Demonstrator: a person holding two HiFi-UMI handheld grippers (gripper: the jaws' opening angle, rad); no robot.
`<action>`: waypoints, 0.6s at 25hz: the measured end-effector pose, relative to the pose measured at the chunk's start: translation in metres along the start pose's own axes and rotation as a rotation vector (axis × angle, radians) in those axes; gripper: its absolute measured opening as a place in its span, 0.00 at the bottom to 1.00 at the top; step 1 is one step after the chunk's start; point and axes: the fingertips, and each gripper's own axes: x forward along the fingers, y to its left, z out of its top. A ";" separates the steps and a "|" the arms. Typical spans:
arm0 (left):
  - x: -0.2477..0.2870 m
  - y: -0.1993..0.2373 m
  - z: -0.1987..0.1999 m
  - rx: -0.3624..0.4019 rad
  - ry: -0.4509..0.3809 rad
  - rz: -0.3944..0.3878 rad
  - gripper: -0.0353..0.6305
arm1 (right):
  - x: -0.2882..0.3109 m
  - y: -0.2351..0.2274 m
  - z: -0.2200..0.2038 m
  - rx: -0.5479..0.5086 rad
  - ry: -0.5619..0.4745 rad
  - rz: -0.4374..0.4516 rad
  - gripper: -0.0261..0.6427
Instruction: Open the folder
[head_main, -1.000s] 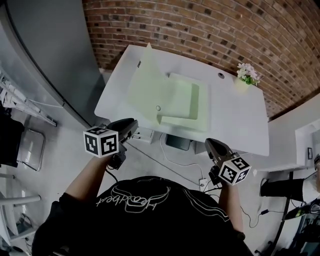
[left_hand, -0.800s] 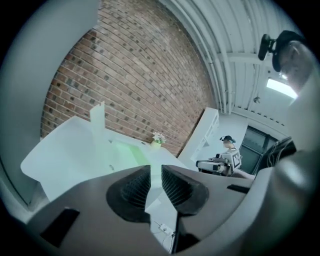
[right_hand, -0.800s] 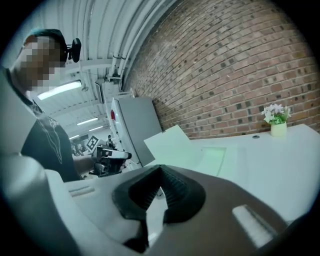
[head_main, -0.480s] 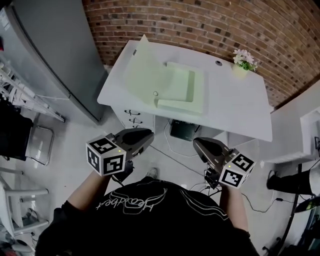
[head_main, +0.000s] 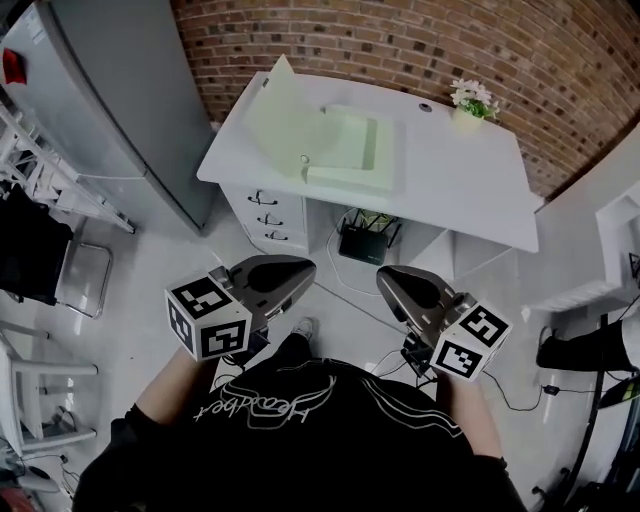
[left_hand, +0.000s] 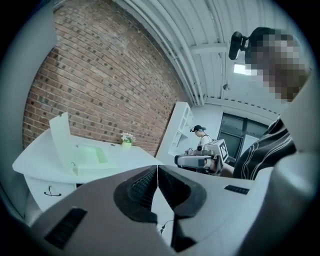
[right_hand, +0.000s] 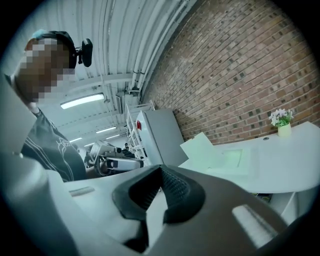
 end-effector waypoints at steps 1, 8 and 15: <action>-0.002 -0.008 -0.001 0.010 -0.005 0.001 0.06 | -0.005 0.007 0.000 0.004 -0.010 0.007 0.04; -0.015 -0.050 -0.004 0.040 -0.041 0.007 0.06 | -0.031 0.044 -0.004 -0.036 -0.029 0.051 0.04; -0.018 -0.068 0.002 0.090 -0.044 0.012 0.06 | -0.044 0.058 -0.003 -0.068 -0.034 0.055 0.04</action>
